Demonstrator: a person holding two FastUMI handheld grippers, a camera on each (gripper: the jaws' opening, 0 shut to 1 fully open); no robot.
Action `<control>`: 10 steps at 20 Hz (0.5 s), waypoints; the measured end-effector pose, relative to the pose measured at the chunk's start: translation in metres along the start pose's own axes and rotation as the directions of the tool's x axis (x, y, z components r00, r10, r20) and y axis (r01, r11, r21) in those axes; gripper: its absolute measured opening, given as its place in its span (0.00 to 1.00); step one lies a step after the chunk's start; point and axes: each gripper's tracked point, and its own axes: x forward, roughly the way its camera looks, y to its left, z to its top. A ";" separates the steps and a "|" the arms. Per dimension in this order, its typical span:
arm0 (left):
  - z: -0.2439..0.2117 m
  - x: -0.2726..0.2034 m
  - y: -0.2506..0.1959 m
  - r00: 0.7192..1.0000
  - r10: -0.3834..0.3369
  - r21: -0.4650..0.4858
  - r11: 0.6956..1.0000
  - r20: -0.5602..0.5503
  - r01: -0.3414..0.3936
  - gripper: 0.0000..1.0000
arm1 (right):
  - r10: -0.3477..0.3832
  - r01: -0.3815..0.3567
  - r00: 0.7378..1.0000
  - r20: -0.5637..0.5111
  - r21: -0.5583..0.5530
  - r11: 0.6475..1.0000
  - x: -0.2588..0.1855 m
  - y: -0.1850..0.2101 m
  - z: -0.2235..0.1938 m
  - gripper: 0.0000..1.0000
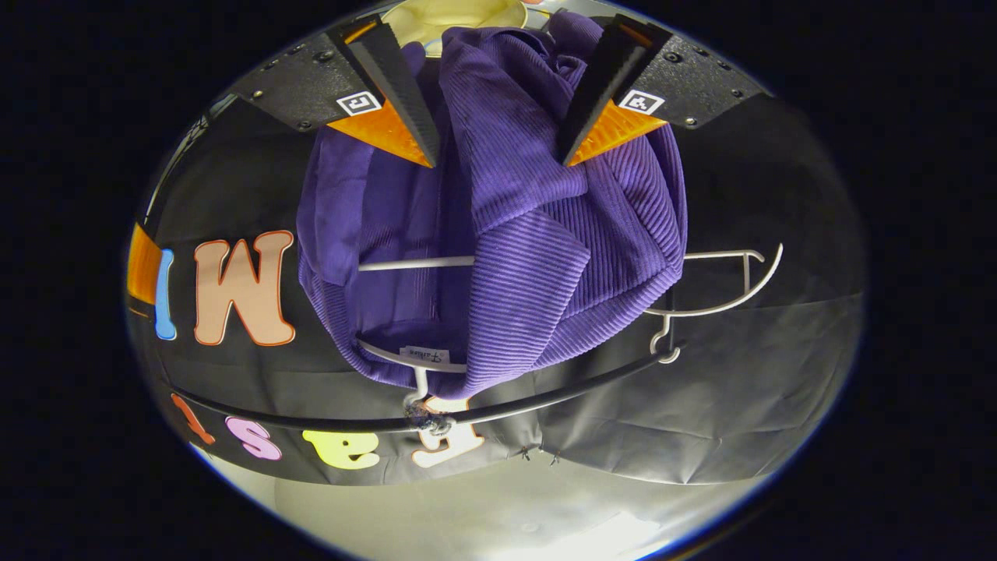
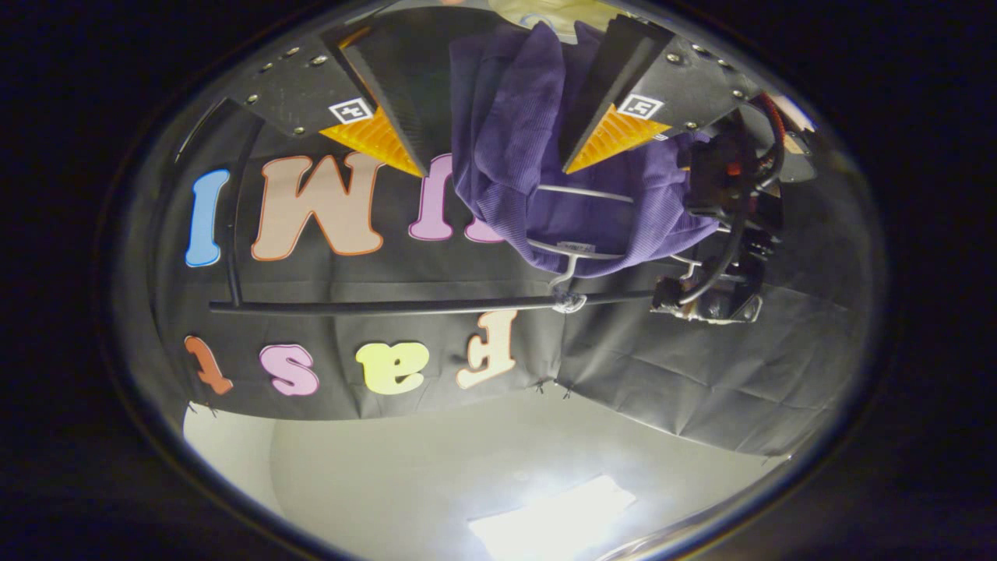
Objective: Grasp the clothes on the hanger with both hands and then place them into the laundry hamper below.
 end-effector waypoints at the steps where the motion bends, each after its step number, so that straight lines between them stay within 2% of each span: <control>1: 0.001 0.007 -0.001 1.000 -0.004 0.007 1.000 0.002 0.004 0.92 | -0.001 0.001 1.000 0.000 -0.001 1.000 0.002 -0.001 0.000 0.98; 2: 0.001 0.012 -0.001 1.000 -0.013 0.015 1.000 0.002 0.013 0.89 | -0.001 0.001 1.000 -0.001 -0.001 1.000 0.003 -0.001 -0.002 0.98; 9: 0.001 0.022 0.012 1.000 -0.025 0.021 0.999 -0.003 0.025 0.03 | 0.020 -0.020 1.000 -0.017 0.001 1.000 0.019 0.009 -0.014 0.98; 10: 0.001 0.021 0.010 0.999 -0.037 0.026 0.999 -0.006 0.038 0.02 | 0.024 -0.024 0.999 -0.020 -0.001 1.000 0.022 0.011 -0.017 0.98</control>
